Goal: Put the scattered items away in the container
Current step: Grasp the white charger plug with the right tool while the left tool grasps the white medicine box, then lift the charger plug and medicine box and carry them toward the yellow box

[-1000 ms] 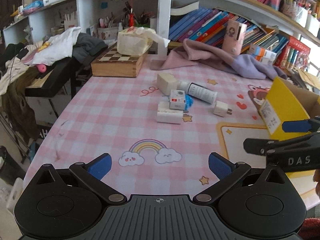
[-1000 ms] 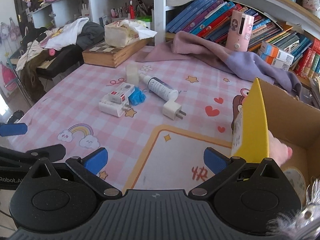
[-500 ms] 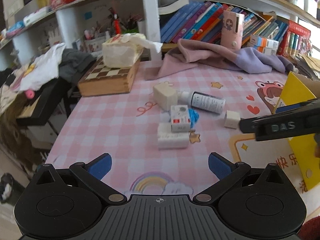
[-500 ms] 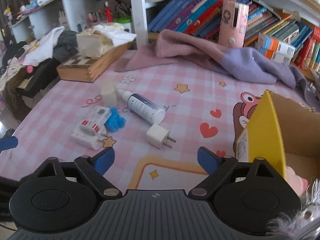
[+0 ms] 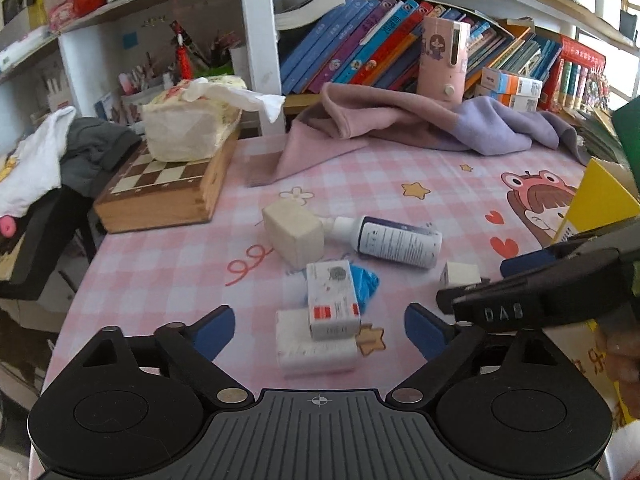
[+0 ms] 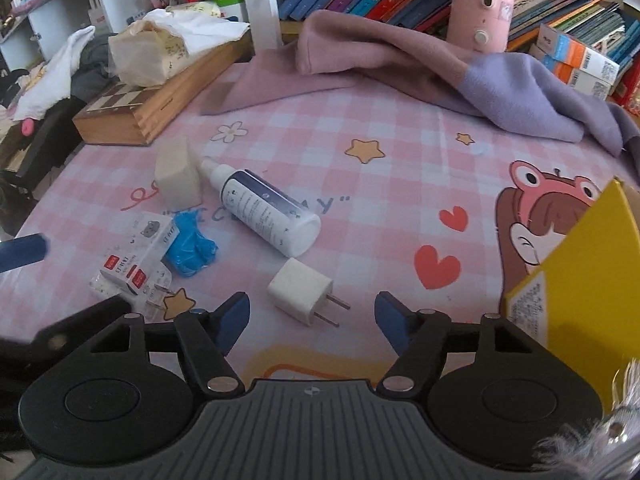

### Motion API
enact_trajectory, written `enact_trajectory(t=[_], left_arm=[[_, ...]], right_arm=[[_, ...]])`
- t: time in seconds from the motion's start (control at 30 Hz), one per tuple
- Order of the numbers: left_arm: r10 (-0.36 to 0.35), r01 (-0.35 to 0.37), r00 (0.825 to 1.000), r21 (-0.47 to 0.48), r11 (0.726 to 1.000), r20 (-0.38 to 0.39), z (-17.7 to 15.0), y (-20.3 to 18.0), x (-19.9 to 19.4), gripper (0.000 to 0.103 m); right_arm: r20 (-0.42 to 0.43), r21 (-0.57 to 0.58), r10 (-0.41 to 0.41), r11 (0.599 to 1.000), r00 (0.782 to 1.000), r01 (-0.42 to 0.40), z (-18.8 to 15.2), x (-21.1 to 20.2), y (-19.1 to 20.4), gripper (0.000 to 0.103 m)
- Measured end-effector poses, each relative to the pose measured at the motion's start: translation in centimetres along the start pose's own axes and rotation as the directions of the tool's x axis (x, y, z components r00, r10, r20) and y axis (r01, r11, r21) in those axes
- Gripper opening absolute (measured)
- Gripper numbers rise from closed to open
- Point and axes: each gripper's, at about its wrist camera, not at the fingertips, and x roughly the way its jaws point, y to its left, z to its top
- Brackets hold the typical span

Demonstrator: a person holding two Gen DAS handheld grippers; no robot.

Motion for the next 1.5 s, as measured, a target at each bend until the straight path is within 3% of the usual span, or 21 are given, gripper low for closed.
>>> enact_trajectory(t=[0.17,0.33,0.4,0.43,0.5,0.57,1.03,1.5], left_arm=[[0.012,-0.011,1.0,0.046,0.999,-0.023,0.5,-0.3,1.9,0.08],[0.003,-0.001,0.999,0.053,0.999,-0.043,0.6,-0.3,3.0,0.065],[-0.011,0.013,0.999,0.051,0.999,-0.052,0.7,-0.3,3.4,0.052],[-0.015,0.018,0.998,0.054,0.998,-0.054,0.7,-0.3,3.5,0.051],[-0.026,0.029,0.998,0.056,0.998,-0.052,0.8,-0.3,3.4,0.036],[-0.062,0.063,0.997,0.024,0.998,-0.047,0.9,0.2,3.0,0.029],[-0.077,0.078,0.997,-0.078,0.994,0.024,0.2,1.7,-1.4,0.028],[-0.109,0.119,0.989,-0.102,0.988,0.096,-1.9,1.3,-7.7,0.028]], right_arm=[[-0.023,0.018,-0.006,1.0,1.0,0.007,0.2,1.1,-0.3,0.061],[-0.019,0.021,-0.009,1.0,1.0,0.009,0.3,1.4,-0.4,0.057],[-0.013,0.016,-0.011,1.0,1.0,0.011,0.4,1.5,-0.3,0.056],[-0.011,0.011,-0.013,1.0,1.0,0.013,0.4,1.5,-0.2,0.055],[-0.008,-0.004,-0.01,1.0,1.0,0.01,0.5,1.5,-0.1,0.048],[-0.007,-0.017,-0.011,1.0,1.0,0.01,0.5,1.5,0.0,0.043],[0.043,-0.038,0.052,0.998,0.998,-0.051,-0.2,-1.8,0.7,0.043],[0.108,-0.082,0.084,0.994,0.991,-0.075,-2.8,-7.2,2.4,0.043]])
